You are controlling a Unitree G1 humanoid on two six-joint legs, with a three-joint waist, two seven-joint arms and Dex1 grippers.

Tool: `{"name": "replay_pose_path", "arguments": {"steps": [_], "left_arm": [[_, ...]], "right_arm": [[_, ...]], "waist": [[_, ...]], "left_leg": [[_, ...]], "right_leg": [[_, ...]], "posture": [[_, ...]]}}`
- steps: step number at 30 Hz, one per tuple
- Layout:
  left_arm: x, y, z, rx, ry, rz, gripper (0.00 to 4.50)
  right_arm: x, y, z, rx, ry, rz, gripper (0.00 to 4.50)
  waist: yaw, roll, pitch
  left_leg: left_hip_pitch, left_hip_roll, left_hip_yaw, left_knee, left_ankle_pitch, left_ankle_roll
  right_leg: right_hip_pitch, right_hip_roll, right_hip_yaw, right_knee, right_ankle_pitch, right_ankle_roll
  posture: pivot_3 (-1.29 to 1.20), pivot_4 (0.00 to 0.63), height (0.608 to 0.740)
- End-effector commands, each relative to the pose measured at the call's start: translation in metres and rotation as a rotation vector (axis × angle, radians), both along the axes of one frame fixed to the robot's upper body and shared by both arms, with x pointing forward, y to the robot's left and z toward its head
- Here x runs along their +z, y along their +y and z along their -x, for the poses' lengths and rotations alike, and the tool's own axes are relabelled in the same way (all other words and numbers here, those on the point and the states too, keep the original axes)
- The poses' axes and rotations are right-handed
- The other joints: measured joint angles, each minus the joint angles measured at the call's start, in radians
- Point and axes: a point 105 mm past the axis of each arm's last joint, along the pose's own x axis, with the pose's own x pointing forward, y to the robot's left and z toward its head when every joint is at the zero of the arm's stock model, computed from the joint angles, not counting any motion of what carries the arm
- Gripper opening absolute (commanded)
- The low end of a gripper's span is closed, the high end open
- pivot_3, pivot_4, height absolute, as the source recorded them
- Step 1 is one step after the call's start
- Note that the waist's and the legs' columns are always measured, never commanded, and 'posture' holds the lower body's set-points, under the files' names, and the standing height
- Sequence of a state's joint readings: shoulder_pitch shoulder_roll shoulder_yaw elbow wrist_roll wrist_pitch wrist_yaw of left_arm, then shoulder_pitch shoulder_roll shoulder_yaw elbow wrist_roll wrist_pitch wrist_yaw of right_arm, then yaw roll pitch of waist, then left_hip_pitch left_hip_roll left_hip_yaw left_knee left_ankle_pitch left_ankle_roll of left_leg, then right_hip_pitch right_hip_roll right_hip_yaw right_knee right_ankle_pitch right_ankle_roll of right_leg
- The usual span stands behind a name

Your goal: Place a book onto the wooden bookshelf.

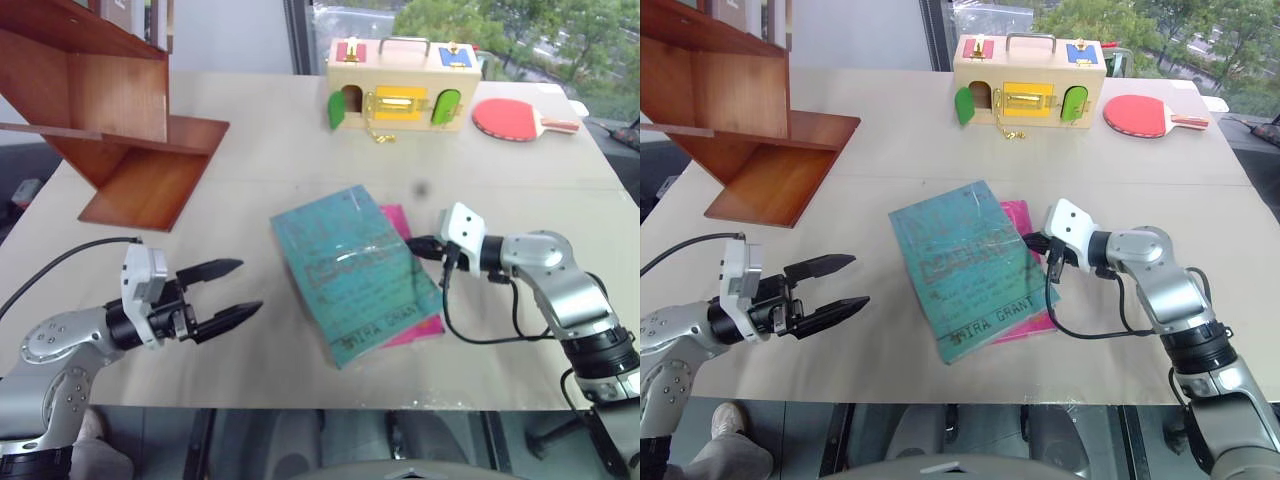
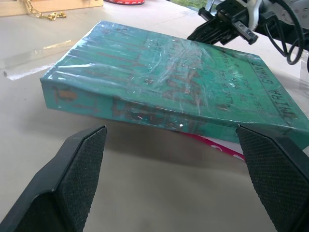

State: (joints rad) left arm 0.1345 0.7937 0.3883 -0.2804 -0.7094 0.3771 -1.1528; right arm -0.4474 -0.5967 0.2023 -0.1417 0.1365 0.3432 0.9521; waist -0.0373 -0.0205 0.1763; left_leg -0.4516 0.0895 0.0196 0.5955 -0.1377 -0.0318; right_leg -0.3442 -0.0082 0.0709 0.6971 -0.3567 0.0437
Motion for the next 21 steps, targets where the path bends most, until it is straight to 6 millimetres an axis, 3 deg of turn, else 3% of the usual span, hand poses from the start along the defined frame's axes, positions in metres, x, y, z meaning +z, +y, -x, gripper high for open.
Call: {"name": "replay_pose_path", "arguments": {"steps": [1,2,5,9,11,13,17,21], "left_arm": [[-0.002,-0.004,-0.001,-0.008,0.031,0.001,4.50],[-0.002,-0.006,-0.002,-0.006,0.040,0.007,4.50],[-0.008,-0.007,-0.005,0.022,0.088,0.020,4.50],[-0.014,-0.013,-0.010,0.034,0.286,0.139,4.50],[-0.018,-0.016,-0.016,0.066,0.402,0.168,4.50],[-0.021,-0.020,-0.019,0.067,0.526,0.233,4.50],[-0.029,-0.031,-0.023,0.069,0.749,0.372,4.50],[-0.041,-0.052,-0.027,0.045,0.929,0.481,4.50]], "right_arm": [[0.023,-0.029,0.004,-0.084,-0.091,-0.027,0.04],[0.026,-0.037,0.007,-0.095,-0.098,-0.025,0.04],[0.034,-0.055,0.019,-0.145,-0.081,-0.093,0.82],[0.043,-0.079,0.057,-0.180,-0.064,-0.145,2.65],[0.050,-0.076,0.080,-0.141,-0.023,-0.187,3.70],[0.062,-0.067,0.098,-0.092,-0.025,-0.230,4.42],[0.072,-0.044,0.124,0.002,-0.046,-0.243,4.42],[0.071,-0.033,0.131,0.018,-0.061,-0.230,4.42]], "waist": [[0.004,0.000,0.000],[0.007,0.000,0.000],[0.021,0.000,0.000],[0.026,0.000,0.000],[0.025,0.000,0.000],[0.024,0.000,0.000],[0.005,-0.002,-0.001],[0.009,-0.003,-0.002]], "left_leg": [[0.000,0.000,0.000,0.000,0.000,0.000],[0.000,0.000,0.000,0.000,0.000,0.000],[-0.001,-0.001,0.000,0.000,-0.001,0.001],[0.000,0.000,-0.001,0.000,-0.001,0.001],[-0.001,0.000,-0.001,0.000,-0.001,0.001],[0.000,0.000,-0.001,0.001,-0.001,0.001],[0.003,0.000,-0.003,0.003,-0.001,0.001],[0.002,-0.001,-0.003,0.003,-0.001,0.001]], "right_leg": [[0.000,0.000,0.000,0.000,0.000,0.000],[0.000,0.000,0.000,0.000,0.000,0.000],[0.000,-0.001,0.000,-0.001,0.000,0.000],[0.001,0.001,0.000,0.000,0.000,0.000],[0.001,0.000,0.000,-0.001,0.000,0.000],[0.001,0.000,-0.001,0.000,0.000,0.001],[0.005,0.001,-0.001,0.001,0.000,0.001],[0.005,-0.001,-0.002,0.001,0.000,0.001]], "posture": [[0.00,0.150,0.740],[0.00,0.150,0.740],[0.00,0.150,0.740],[0.00,0.150,0.740],[0.00,0.150,0.740],[0.00,0.150,0.740],[0.00,0.150,0.740],[0.00,0.150,0.740]]}}
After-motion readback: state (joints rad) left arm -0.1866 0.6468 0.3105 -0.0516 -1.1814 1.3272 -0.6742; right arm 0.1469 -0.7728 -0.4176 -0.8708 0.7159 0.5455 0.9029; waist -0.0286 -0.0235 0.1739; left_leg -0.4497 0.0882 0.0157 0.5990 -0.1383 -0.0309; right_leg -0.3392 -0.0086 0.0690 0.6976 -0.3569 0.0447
